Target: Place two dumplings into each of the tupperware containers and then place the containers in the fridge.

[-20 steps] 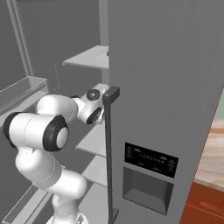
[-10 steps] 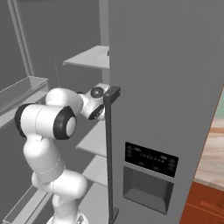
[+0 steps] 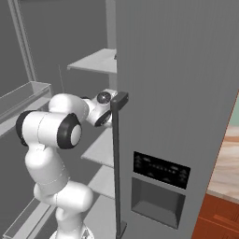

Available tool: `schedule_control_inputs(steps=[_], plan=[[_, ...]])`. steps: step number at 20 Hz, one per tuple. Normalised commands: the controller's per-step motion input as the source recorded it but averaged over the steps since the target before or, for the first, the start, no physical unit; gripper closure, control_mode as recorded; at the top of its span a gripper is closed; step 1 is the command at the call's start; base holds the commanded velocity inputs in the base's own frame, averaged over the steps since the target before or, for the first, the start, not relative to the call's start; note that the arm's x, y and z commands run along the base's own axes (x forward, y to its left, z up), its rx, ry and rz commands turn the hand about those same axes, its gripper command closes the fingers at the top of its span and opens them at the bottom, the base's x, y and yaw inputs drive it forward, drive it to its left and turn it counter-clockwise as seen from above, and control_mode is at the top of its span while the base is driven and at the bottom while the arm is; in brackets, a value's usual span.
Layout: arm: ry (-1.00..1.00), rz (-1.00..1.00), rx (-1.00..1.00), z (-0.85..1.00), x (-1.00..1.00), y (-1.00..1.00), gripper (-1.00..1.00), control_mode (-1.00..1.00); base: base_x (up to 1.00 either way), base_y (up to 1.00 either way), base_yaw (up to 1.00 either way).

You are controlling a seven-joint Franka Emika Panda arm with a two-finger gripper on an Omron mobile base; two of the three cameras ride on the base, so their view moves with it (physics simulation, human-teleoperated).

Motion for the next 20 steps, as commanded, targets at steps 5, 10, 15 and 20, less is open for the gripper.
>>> schedule_control_inputs(steps=[5,10,15,20], plan=[[-0.17,0.0,0.0,0.03,-0.31,-0.01,-1.0,-1.0,0.0,0.0,0.0],[-0.01,-0.02,0.0,0.37,-0.61,-0.13,-1.0,-1.0,0.0,0.0,0.0],[0.12,-0.01,0.0,0.48,-0.8,0.0,-1.0,-1.0,0.0,0.0,0.0],[0.25,-0.03,0.0,0.56,-0.73,0.0,-1.0,-1.0,0.0,0.0,0.0]])
